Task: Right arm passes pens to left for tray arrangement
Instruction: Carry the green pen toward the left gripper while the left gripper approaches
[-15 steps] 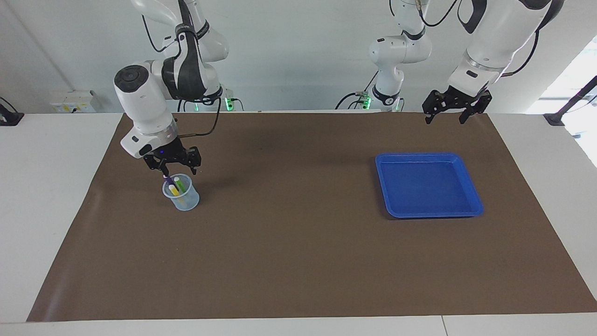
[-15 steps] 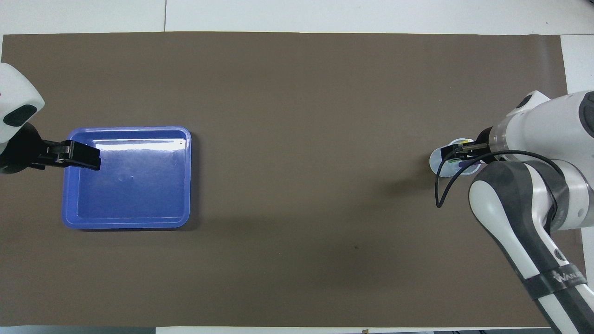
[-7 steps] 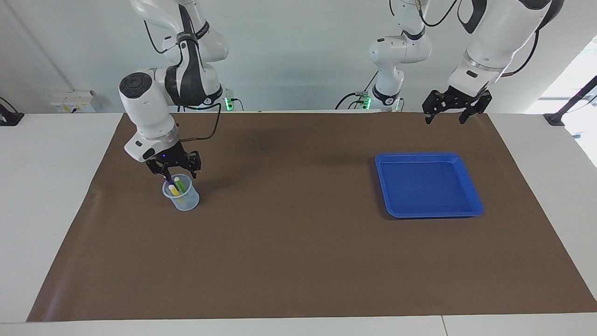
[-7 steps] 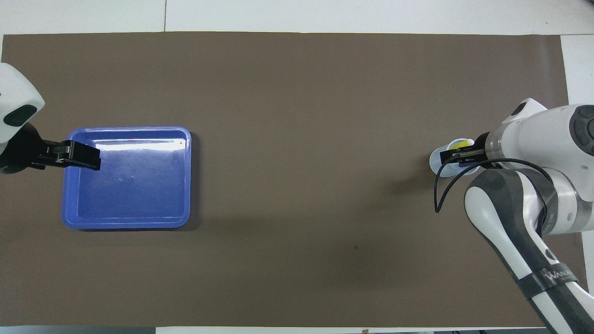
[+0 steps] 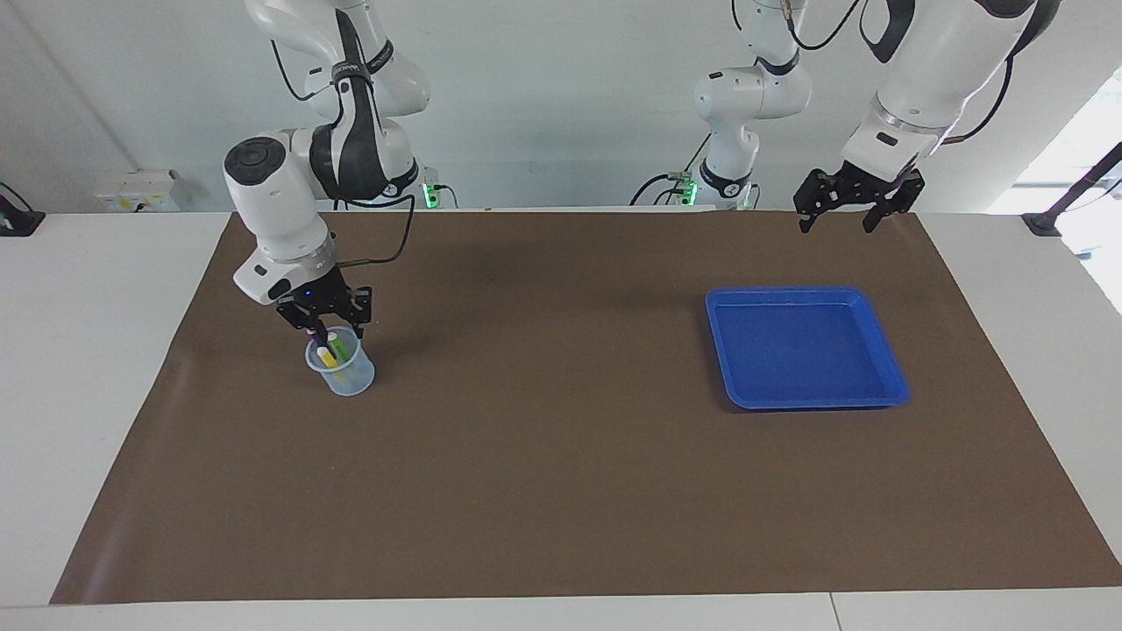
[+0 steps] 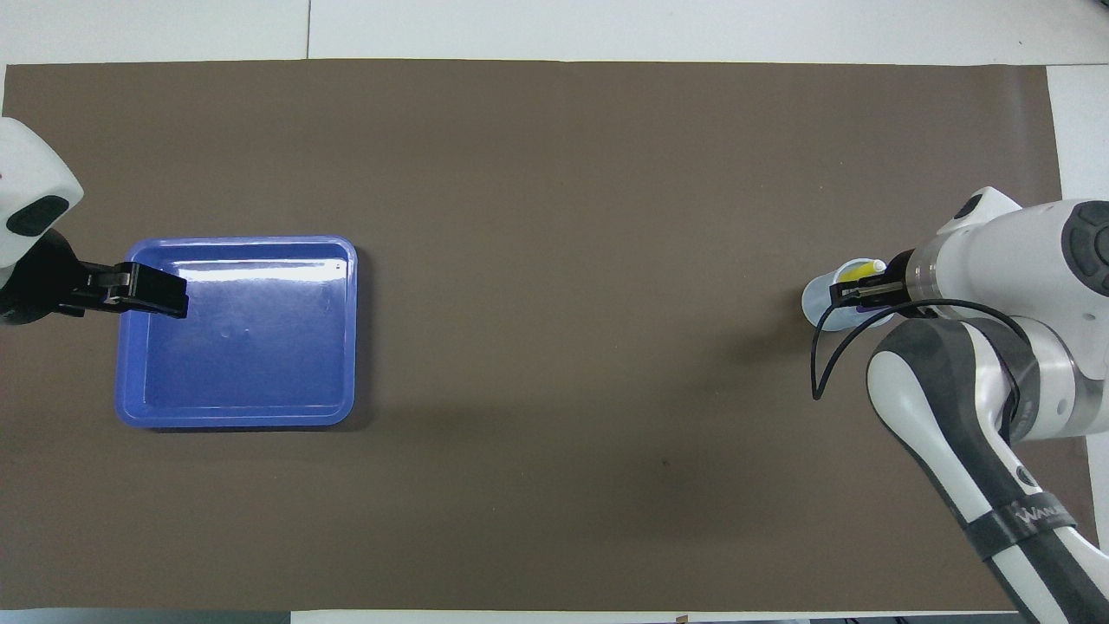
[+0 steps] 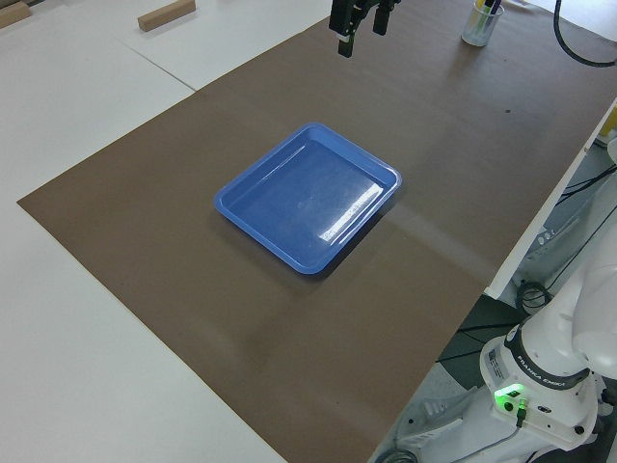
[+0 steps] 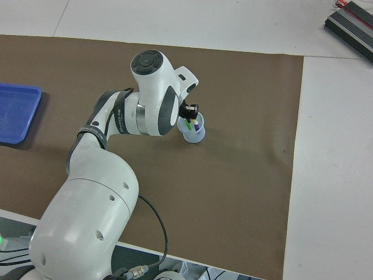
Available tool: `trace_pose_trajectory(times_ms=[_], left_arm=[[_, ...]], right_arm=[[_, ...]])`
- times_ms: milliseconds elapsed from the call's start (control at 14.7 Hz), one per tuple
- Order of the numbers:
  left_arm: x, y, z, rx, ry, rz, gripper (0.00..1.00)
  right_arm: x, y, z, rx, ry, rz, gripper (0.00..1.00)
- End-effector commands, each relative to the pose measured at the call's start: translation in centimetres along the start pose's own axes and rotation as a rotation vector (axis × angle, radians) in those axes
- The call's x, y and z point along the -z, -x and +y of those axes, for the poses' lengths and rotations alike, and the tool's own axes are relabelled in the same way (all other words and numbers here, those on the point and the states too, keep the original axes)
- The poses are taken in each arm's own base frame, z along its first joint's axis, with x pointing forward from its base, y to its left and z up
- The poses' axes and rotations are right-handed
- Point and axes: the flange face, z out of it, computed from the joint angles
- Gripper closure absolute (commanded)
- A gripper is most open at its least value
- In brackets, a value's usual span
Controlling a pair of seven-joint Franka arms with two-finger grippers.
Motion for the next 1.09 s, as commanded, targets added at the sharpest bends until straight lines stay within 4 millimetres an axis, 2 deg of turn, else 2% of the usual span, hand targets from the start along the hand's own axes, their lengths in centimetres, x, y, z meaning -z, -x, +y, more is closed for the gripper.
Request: trace_pose_trajectory(times_ms=[0,203,339,543,814,950,1017], left_arm=[[0.4,0.6,-0.3,0.008,0.000,-0.004,0.00],[0.4,0.6,-0.2,0.007,0.000,-0.004,0.00],[0.4,0.6,-0.2,0.007,0.000,-0.004,0.00],[0.4,0.7,0.2,-0.001,-0.001,-0.005,0.00],[0.4,0.6,-0.2,0.022,0.003,-0.007,0.00],[0.0,0.8,-0.2,0.061,0.063,-0.022,0.00],[0.0,1.0,-0.7,0.117,0.101,-0.026,0.00]], right_arm=[[0.3,0.7,0.8,0.004,0.003,0.019,1.00],[0.8,0.4,1.0,-0.008,0.004,0.031,1.00],[1.9,0.1,0.9,-0.010,0.004,0.048,1.00],[6.1,0.4,1.0,-0.009,0.005,0.075,1.00],[13.5,1.3,1.2,-0.014,0.001,0.074,1.00],[16.4,1.0,0.8,-0.011,-0.003,0.068,1.00],[17.2,1.0,0.3,-0.020,-0.008,0.064,1.00]])
